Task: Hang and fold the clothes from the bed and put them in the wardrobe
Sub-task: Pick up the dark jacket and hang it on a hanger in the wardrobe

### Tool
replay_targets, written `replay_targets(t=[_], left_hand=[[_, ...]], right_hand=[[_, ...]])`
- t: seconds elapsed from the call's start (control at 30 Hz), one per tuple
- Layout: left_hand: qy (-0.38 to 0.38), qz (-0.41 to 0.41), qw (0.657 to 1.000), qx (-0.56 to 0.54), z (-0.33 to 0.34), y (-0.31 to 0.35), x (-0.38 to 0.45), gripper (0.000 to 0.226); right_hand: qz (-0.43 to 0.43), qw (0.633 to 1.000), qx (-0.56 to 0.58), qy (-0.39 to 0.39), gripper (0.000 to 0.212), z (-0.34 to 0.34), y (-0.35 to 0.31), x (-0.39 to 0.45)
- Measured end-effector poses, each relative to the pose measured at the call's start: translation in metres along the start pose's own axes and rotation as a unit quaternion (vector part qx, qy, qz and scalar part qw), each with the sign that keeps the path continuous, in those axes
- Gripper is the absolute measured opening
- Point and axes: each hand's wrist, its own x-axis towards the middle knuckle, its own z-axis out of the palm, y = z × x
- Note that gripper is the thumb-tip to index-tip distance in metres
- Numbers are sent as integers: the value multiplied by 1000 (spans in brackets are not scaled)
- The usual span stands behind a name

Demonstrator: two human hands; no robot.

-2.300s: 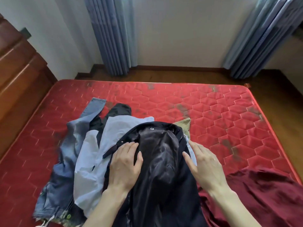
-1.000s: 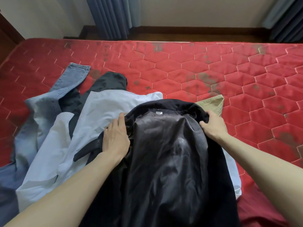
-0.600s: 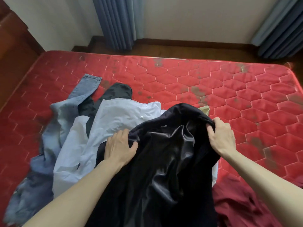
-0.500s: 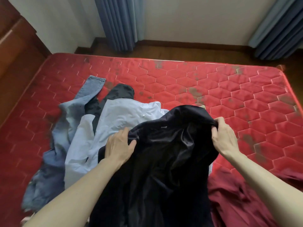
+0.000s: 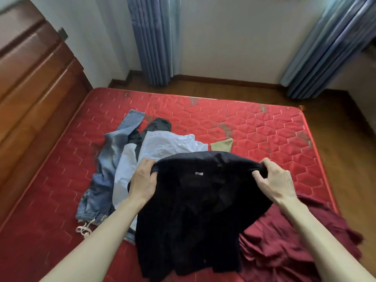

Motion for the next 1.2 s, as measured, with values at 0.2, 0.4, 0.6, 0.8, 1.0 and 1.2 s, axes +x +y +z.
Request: replay_targets(t=[0.2,0.4,0.6,0.8,1.0,1.2], left_hand=[[-4,16,999,-31,-47,47,-62,24],[-106,104,986,80,-87,79,-104,55],[-10,265,955,130,-93,109,-120,38],[34,318,937,142,-99,140,-128,20],[-25,253,957,141,-100,155,-118,15],[-79,296,946,111,-119,164,-109,20]], right_hand=[[-103,991,-80,15,14,-53,-1,-58],[-130,991,-1,26,28,-107,-3,-76],[-186,982,3,24,45,-137,-9,-90],[-177,981,-59,46,26,-149,-3,-99],[-57,991,118,-33,25,-169,-6,-109],[24,925,353,-140,22,-187,-6,-121]])
